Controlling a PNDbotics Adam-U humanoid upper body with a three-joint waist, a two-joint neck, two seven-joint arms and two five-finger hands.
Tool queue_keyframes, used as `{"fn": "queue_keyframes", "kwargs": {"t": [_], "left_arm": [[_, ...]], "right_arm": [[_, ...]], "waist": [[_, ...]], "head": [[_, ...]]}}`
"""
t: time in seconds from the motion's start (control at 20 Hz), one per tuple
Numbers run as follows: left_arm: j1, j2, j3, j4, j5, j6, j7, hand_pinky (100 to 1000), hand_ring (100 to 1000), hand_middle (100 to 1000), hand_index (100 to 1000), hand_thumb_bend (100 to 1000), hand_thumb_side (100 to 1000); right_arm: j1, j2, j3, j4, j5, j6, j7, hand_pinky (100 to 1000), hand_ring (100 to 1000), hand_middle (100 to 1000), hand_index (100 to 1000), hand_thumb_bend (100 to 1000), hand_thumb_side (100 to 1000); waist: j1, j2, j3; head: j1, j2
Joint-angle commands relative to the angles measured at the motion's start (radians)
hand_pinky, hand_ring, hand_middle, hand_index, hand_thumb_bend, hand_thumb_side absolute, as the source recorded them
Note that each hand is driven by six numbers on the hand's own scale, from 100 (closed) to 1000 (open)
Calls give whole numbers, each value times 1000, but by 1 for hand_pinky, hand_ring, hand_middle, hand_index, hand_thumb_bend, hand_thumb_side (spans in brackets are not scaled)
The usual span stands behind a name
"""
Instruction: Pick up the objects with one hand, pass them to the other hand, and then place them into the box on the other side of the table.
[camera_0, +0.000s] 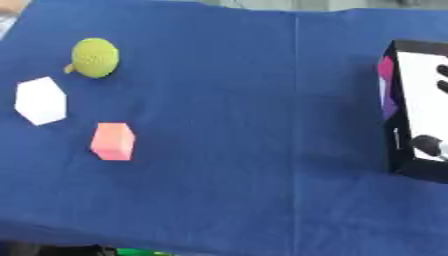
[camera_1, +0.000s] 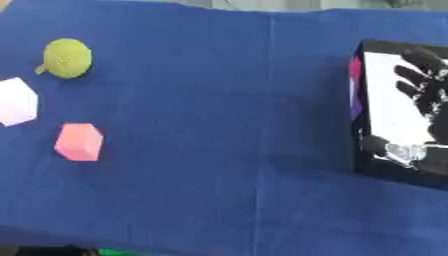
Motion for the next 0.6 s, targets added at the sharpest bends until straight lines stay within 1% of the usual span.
{"fn": "queue_keyframes", "kwargs": {"t": [0.05,0.2,0.25,0.3,0.4,0.5,0.6], "left_arm": [[-28,28,-35,13,-42,-40,-46,938,884,799,912,441,456],[-47,12,-93,41,-92,-89,-96,947,897,807,920,553,456],[-54,7,-108,51,-108,-106,-113,949,899,806,904,595,456],[-59,3,-122,60,-125,-122,-129,952,901,800,862,632,461],[-69,-6,-148,84,-159,-156,-163,953,902,797,860,677,468],[-80,-9,-163,112,-193,-190,-197,955,910,809,870,727,456],[-89,-14,-168,139,-225,-218,-229,958,915,814,877,746,445]], "right_arm": [[-3,-33,-1,-21,2,-4,2,1000,1000,1000,1000,704,104],[-3,-33,2,-21,4,-5,6,1000,1000,1000,1000,704,104],[-2,-33,3,-21,4,-6,7,1000,1000,1000,1000,704,104],[-2,-33,4,-21,5,-5,8,1000,1000,1000,1000,704,104],[-2,-33,6,-21,7,-4,11,1000,1000,1000,1000,705,104],[-2,-33,8,-21,8,-4,13,1000,1000,1000,1000,705,104],[-2,-31,9,-21,9,-2,14,1000,1000,1000,1000,705,104]], "waist": [[4,-26,-2],[3,-26,-3],[3,-27,-3],[3,-27,-3],[3,-27,-3],[3,-27,-2],[3,-27,-1]], "head": [[2,-17],[6,-16],[8,-16],[9,-15],[10,-14],[11,-11],[14,-9]]}}
